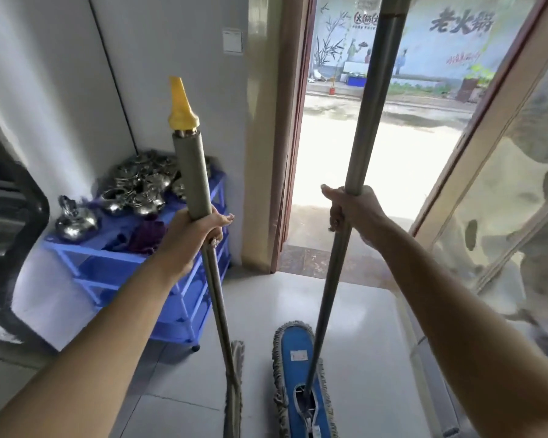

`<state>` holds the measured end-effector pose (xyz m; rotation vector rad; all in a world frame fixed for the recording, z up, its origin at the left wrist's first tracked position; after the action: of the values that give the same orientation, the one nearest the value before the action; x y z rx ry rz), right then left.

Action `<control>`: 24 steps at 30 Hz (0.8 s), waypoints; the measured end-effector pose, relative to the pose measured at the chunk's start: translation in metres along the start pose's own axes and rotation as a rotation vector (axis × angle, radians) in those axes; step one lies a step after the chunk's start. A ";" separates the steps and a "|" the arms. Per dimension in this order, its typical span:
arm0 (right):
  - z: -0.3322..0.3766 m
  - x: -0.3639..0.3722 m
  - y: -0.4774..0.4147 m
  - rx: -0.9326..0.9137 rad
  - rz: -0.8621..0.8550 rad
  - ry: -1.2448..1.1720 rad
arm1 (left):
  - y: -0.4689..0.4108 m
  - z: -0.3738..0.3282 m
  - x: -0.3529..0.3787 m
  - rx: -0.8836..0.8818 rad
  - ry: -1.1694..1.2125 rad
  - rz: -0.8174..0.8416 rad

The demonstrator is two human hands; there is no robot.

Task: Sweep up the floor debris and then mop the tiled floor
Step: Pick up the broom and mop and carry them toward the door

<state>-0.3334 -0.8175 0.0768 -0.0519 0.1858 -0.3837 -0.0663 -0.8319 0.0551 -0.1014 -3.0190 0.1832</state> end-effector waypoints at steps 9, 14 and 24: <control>-0.009 0.092 -0.155 0.028 -0.013 -0.035 | -0.150 0.027 -0.019 -0.155 0.032 -0.006; -0.012 0.146 -0.218 0.014 0.016 -0.066 | -0.197 0.039 -0.041 -0.155 0.038 -0.007; -0.030 0.245 -0.336 -0.001 0.163 -0.029 | -0.287 0.075 -0.054 -0.224 -0.013 -0.128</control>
<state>-0.2392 -1.2217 0.0344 -0.0430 0.1606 -0.2205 -0.0389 -1.1283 0.0112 0.0746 -3.0341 -0.1660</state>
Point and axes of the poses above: each hand's wrist, its own y-axis away from the middle knuckle, its own x-axis out of the palm, z = x × y, the point moved 6 cm from there along -y, towards the middle knuckle, and after that the axes turned 7 degrees about -z, right-handed, at the moved point
